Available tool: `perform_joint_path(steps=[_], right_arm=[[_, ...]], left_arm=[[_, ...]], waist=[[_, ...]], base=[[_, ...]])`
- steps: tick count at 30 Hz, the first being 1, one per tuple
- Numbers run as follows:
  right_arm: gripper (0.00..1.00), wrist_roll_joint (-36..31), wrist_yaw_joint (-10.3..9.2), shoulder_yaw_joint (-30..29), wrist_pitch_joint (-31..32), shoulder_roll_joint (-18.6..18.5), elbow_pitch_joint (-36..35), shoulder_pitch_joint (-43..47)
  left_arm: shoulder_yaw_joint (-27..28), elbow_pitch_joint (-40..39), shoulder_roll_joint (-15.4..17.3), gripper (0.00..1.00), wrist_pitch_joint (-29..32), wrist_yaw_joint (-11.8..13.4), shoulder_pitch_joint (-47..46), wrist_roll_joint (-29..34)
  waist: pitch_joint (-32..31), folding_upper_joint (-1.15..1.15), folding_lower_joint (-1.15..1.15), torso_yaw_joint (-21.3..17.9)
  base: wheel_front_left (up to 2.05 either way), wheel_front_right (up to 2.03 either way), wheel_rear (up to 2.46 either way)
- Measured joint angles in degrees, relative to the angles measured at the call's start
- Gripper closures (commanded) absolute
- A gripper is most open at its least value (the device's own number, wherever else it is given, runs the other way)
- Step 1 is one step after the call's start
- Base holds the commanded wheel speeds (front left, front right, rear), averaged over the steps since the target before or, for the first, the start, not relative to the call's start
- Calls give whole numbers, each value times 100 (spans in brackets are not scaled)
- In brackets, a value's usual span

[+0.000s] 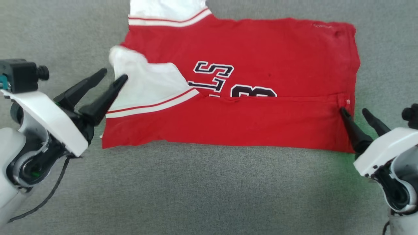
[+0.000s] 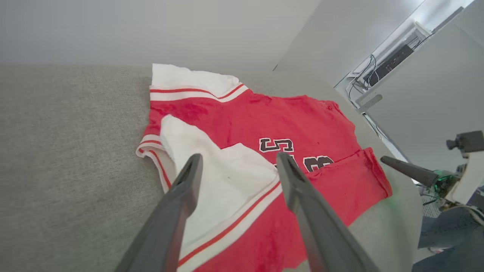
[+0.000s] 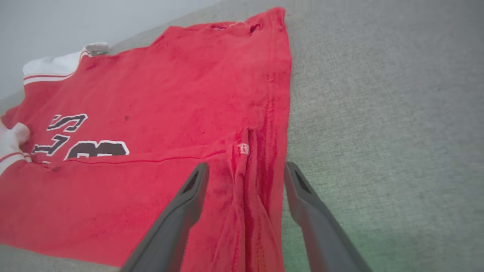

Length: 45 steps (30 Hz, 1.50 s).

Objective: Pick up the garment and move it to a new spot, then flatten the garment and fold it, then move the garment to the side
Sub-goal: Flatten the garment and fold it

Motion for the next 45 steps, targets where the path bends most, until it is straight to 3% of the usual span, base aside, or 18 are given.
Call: perform_joint_path(steps=[4, 10, 20, 25, 26, 29, 31, 32, 33, 40, 45], right_arm=[[0, -48, 0, -66, -10, -77, -225, 148], [0, -40, 0, -88, 78, -73, -490, 283], [0, -31, 0, 42, 54, 52, -622, 286], [0, -31, 0, -40, 53, 87, -677, 284], [0, -31, 0, -43, 54, 89, -692, 283], [0, -31, 0, -59, 56, 92, -708, 283], [0, -32, 0, -59, 64, 102, -727, 283], [0, -41, 0, -55, 81, 107, -734, 283], [0, -41, 0, -51, 105, 107, -738, 282], [0, -140, 0, 82, 467, -49, -820, 250], [0, -137, 0, 415, 1759, -628, -983, 429]], left_arm=[[-579, -200, 447, 0, 185, 0, -191, 322], [-1446, -257, 916, 0, 1369, 0, -318, 305], [-1790, 734, 795, 0, 2083, 0, -581, -110], [-1839, 725, 818, 0, 2494, 0, -727, -614], [-1837, 671, 831, 3, 2550, 2, -742, -703], [-1822, 522, 857, 52, 2669, 8, -764, -922], [-1839, 490, 869, 67, 2735, 8, -790, -928], [-1851, 492, 879, 95, 2739, 8, -802, -905], [-1862, 497, 883, 100, 2739, 8, -807, -881], [-1912, 492, 768, 100, 2671, -1, -811, -903], [-1934, 444, 695, 100, 2592, -2, -874, -873]], waist=[[-227, 0, 0, 25], [-393, 0, 0, 11], [-107, 0, 0, -223], [28, 0, 0, -372], [46, 0, 0, -390], [85, 0, 0, -419], [101, 0, 0, -425], [108, 0, 0, -427], [113, 0, 0, -427], [138, 0, 0, -405], [188, 0, 0, -342]], base=[[0, 0, 0], [0, 0, 0], [0, 0, 0], [0, 0, 0], [0, 0, 0], [0, 0, 0], [0, 0, 0], [0, 0, 0], [0, 0, 0], [0, 0, 0], [0, 0, 0]])
